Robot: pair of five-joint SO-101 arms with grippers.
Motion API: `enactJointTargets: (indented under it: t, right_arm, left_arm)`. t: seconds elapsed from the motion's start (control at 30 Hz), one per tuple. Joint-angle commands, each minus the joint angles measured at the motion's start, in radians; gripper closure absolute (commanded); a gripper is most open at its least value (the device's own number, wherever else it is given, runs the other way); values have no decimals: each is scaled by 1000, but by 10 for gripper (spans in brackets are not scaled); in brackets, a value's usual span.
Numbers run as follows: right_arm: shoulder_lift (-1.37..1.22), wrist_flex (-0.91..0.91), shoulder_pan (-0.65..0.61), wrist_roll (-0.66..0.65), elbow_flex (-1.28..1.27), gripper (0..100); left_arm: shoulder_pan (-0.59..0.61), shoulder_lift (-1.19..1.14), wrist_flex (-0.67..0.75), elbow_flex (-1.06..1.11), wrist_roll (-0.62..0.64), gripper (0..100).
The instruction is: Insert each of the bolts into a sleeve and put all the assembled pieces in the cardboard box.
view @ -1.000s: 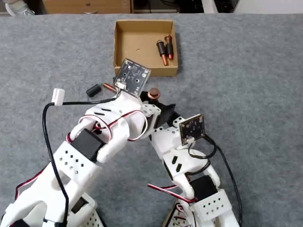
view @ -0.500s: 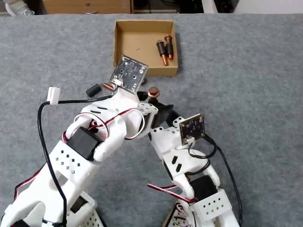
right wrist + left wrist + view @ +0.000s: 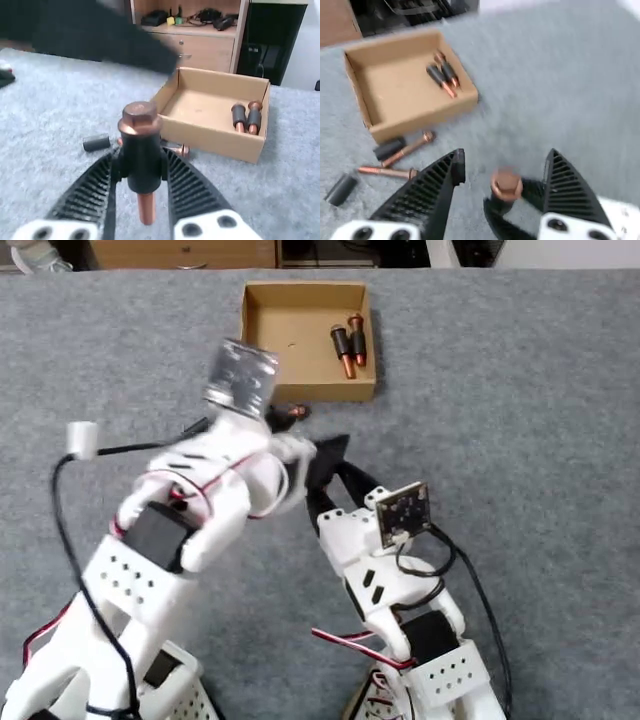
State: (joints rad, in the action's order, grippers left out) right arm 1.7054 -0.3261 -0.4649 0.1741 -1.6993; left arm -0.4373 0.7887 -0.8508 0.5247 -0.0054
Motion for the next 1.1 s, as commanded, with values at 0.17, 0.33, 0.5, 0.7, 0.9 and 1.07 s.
enactJointTargets:
  t: [0.17, 0.33, 0.5, 0.7, 0.9, 1.07]
  right_arm:
    - [-85, -14, 74, -63, 180, 997]
    - [-305, 89, 133, -63, 283, 997]
    - [-628, 210, 170, -63, 429, 997]
    - [-990, 339, 213, -64, 619, 996]
    - [-1207, 342, 209, -64, 783, 995]
    - [-1383, 344, 213, -64, 937, 994]
  left_arm:
    - [272, 15, 0, -118, 55, 988]
    - [416, 15, -5, -54, 57, 982]
    - [493, 15, -5, 51, 57, 982]
    - [488, 53, -15, 235, 55, 982]
    - [493, 194, 11, 451, 54, 982]
    - [497, 344, 37, 634, 61, 982]
